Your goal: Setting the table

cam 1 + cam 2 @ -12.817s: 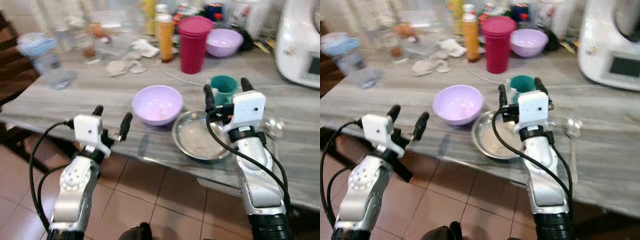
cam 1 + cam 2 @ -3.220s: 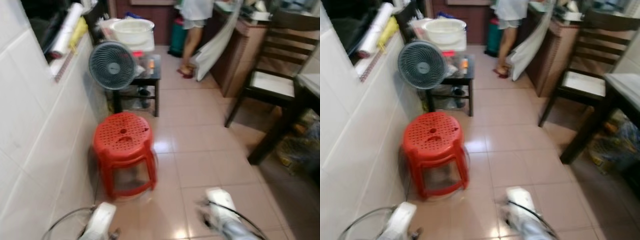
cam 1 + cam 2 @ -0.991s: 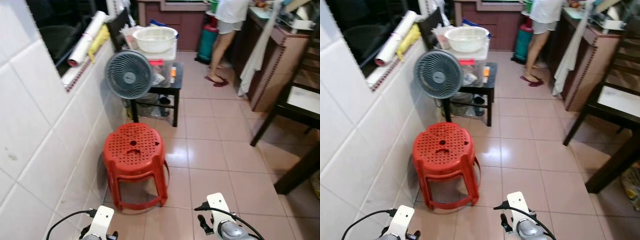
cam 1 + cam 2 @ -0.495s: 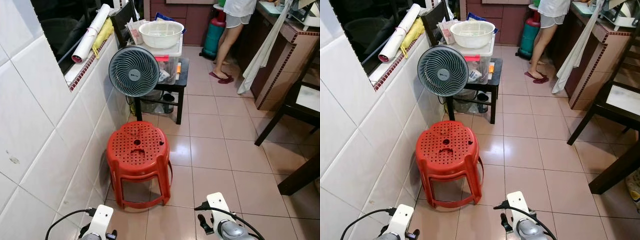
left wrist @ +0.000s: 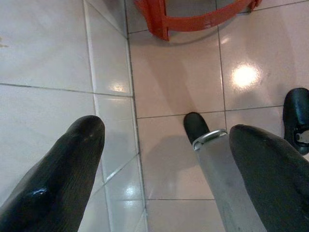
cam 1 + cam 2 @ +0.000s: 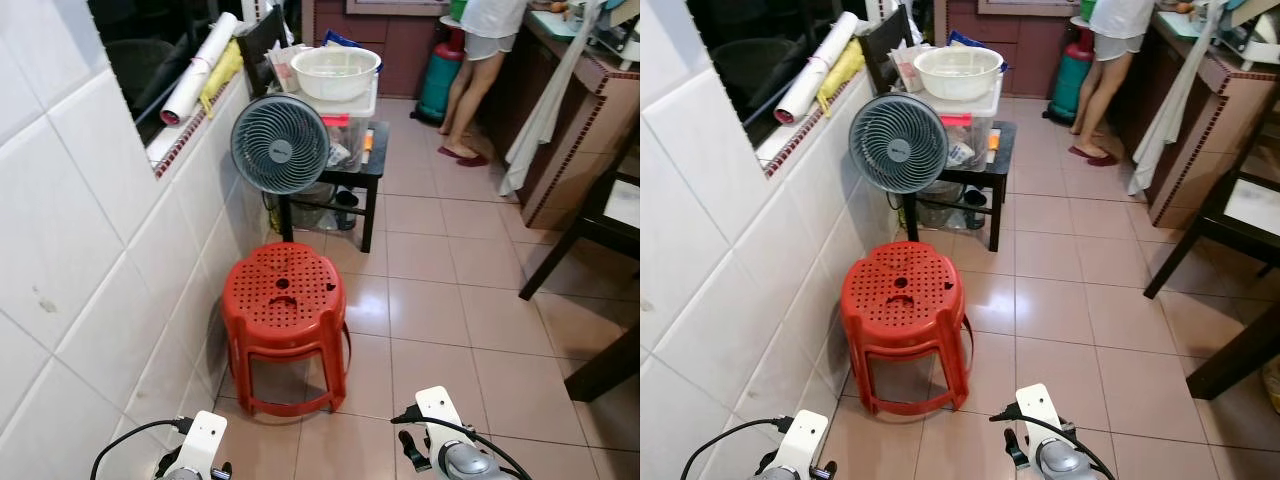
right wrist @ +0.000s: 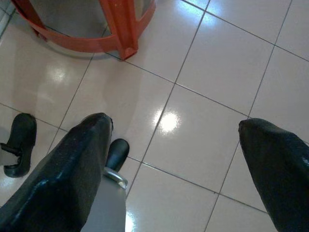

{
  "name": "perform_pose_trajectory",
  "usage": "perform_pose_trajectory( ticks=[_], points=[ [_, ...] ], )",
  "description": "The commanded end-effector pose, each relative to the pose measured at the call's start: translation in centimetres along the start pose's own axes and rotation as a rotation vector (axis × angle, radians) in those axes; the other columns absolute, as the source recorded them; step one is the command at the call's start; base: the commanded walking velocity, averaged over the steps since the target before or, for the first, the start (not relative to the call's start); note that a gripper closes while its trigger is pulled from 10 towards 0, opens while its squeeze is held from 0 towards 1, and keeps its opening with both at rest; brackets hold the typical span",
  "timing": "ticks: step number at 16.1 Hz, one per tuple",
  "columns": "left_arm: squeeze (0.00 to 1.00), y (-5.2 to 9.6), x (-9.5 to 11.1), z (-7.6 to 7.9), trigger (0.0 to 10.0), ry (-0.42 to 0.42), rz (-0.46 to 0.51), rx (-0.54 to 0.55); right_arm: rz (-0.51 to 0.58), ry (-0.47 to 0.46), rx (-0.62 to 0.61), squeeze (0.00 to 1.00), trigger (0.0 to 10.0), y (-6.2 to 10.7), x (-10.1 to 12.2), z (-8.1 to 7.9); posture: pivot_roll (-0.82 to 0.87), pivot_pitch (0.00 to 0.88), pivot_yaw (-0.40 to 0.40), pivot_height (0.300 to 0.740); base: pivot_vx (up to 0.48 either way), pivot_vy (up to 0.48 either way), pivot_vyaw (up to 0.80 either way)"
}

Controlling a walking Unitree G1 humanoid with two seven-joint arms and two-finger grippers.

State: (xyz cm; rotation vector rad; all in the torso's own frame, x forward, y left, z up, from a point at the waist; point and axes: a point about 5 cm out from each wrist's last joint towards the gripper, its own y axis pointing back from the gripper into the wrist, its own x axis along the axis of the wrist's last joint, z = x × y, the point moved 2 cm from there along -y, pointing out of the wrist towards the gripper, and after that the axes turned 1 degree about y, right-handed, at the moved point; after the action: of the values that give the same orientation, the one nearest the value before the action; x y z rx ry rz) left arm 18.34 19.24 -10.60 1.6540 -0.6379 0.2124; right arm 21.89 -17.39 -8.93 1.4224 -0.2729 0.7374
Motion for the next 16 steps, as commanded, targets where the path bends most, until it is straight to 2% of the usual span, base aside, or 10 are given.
perform_pose_trajectory(
  ticks=[1,2,5,8,9,11,13,14,16],
  points=[
    [0.00,0.0,0.1,-0.1,10.0,-0.013,-0.002,0.006,-0.008,0.001,0.002,0.00,10.0,0.0,-0.2,0.1,-0.06,0.000,-0.013,0.740,0.000,0.000,0.00],
    [0.00,0.0,0.1,-0.1,10.0,-0.014,-0.002,0.006,-0.005,0.010,0.003,0.00,10.0,0.0,-0.1,0.1,-0.06,0.000,-0.012,0.740,0.000,0.000,0.00],
    [0.00,0.0,0.2,0.1,10.0,-0.017,0.000,0.003,0.001,0.013,0.001,0.00,10.0,0.0,0.1,0.1,-0.06,0.000,-0.013,0.740,0.000,0.000,0.80],
    [0.00,-0.1,0.3,0.2,10.0,-0.015,0.001,0.000,0.010,-0.003,-0.004,0.00,10.0,-0.1,0.5,0.1,-0.06,0.000,-0.012,0.740,0.000,0.000,0.00],
    [0.00,-0.1,0.4,0.3,10.0,0.003,0.007,-0.005,0.014,-0.027,-0.008,0.00,10.0,-0.1,0.7,0.2,-0.06,0.000,-0.014,0.740,0.000,0.000,0.00],
    [0.00,0.0,0.7,0.5,10.0,0.092,0.039,-0.016,0.028,-0.117,-0.018,0.00,10.0,-0.2,1.2,0.3,-0.06,0.000,-0.015,0.740,0.000,0.000,0.00],
    [0.00,0.0,1.1,0.4,10.0,0.136,0.080,-0.001,0.072,-0.184,-0.017,0.00,10.0,-0.4,2.7,0.2,-0.06,0.000,-0.015,0.740,0.000,0.000,0.00],
    [0.00,0.0,1.3,0.3,10.0,0.159,0.102,0.015,0.108,-0.206,-0.015,0.00,10.0,-0.5,4.1,0.0,-0.06,0.000,-0.013,0.740,0.000,0.000,0.00],
    [0.00,0.0,1.5,0.2,10.0,0.179,0.116,0.022,0.145,-0.223,-0.010,0.00,10.0,-0.6,5.8,-0.2,-0.07,0.000,-0.010,0.740,0.000,0.000,0.00]
  ],
)
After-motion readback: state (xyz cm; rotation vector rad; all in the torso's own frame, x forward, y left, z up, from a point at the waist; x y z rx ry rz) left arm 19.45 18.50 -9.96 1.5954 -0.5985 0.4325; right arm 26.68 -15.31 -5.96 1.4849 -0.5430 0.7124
